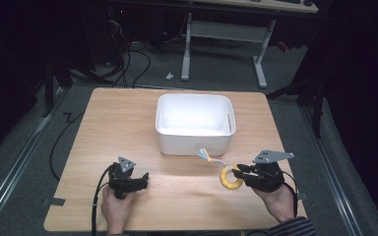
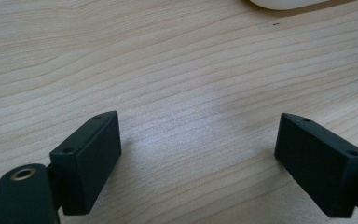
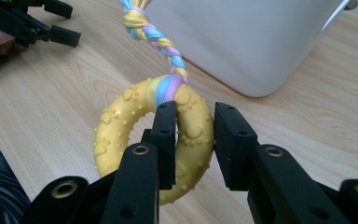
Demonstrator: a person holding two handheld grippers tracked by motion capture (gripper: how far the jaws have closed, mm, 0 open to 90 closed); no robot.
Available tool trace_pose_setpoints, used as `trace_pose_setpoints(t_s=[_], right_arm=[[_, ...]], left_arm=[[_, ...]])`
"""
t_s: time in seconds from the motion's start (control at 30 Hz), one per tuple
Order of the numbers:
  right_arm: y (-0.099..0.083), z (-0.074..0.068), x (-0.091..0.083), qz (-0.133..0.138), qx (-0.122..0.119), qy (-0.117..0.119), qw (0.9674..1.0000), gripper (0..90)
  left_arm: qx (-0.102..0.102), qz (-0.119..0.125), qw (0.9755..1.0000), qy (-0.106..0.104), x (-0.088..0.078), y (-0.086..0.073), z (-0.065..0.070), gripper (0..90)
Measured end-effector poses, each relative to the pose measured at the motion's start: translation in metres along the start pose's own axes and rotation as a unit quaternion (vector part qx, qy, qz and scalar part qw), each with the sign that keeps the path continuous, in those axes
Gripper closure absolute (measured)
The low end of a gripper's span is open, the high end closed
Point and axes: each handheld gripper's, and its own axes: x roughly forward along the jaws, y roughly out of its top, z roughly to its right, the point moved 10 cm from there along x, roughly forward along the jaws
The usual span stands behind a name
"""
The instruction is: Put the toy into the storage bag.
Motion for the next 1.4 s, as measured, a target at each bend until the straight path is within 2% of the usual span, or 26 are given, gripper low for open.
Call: trace_pose_setpoints(t_s=[0.6,0.73,1.4], right_arm=[[0.043,0.009,-0.022,0.031,-0.02,0.001,0.9993,71.3],[0.057,0.013,-0.027,0.036,-0.027,-0.004,0.999,71.2],[0.098,0.027,-0.018,0.04,-0.03,-0.005,0.9987,71.2]], left_arm=[[0.0,0.0,1.0,0.0,0.0,0.0,0.0,14.8],[0.0,0.0,1.0,0.0,0.0,0.0,0.0,14.8],[0.0,0.0,1.0,0.0,0.0,0.0,0.0,14.9]])
